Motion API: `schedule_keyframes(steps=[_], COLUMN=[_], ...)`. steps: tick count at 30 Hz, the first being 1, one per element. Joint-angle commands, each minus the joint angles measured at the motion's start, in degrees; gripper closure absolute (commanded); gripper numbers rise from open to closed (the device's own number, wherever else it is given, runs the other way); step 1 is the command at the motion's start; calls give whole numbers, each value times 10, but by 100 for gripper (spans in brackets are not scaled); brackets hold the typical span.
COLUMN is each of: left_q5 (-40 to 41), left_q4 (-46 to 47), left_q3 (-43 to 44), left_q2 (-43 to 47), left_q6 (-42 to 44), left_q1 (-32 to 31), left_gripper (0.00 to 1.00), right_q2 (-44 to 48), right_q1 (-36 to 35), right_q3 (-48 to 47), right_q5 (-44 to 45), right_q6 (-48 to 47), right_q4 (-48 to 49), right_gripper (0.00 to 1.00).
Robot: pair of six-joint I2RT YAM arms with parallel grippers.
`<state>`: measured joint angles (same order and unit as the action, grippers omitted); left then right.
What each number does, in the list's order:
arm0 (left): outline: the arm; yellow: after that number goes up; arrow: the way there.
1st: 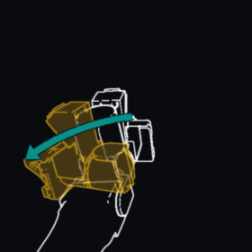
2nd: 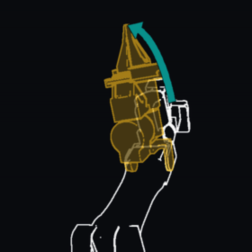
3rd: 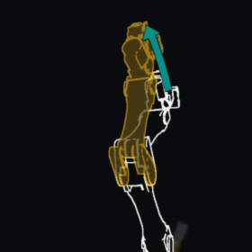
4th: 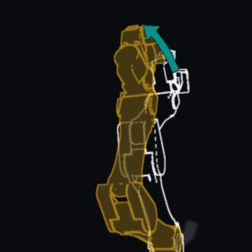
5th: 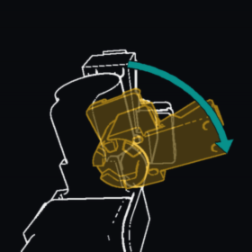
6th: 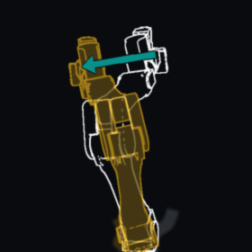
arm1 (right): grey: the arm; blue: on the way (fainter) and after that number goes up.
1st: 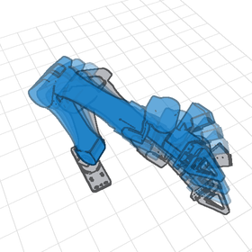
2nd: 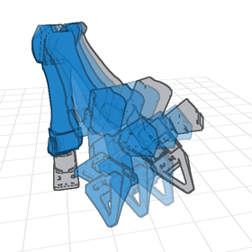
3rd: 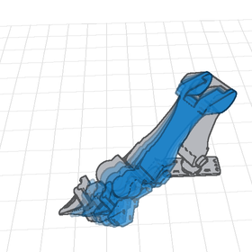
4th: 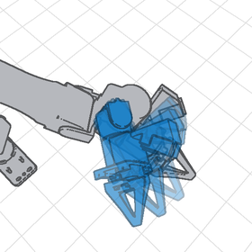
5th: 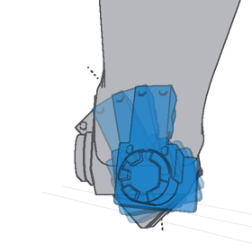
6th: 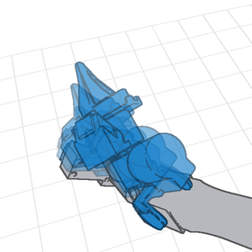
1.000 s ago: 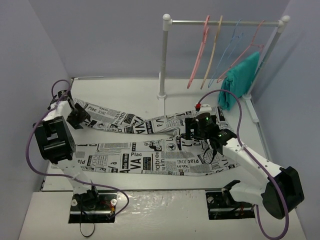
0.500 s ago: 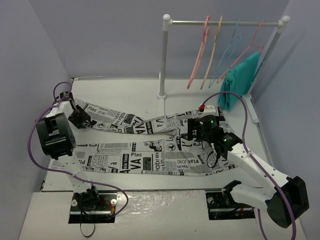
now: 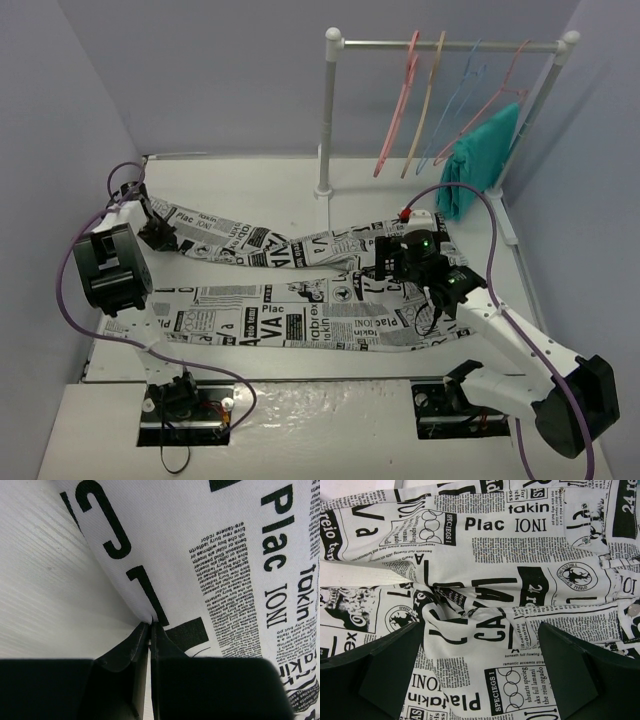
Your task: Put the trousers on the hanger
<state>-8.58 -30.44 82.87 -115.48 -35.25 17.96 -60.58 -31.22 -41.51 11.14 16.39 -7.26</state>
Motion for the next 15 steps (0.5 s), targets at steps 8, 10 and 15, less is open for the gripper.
schedule_keyframes(steps=[8,10,15], left_q5=[57,86,131], left_q4=[-87,-148,-231], left_q3=[-25,-16,40], left_q2=[162,213,317], left_q6=[57,65,79], left_q1=[-4,-4,-7], left_gripper=[100,100,100], right_q2=[41,46,41], right_q1=[-3,-3,-2], right_q3=[-49,-57,-75], right_q5=[16,14,4], right_q6=[-28,-36,-50], right_q4=[-13,-19,-28], right_gripper=[0,0,0])
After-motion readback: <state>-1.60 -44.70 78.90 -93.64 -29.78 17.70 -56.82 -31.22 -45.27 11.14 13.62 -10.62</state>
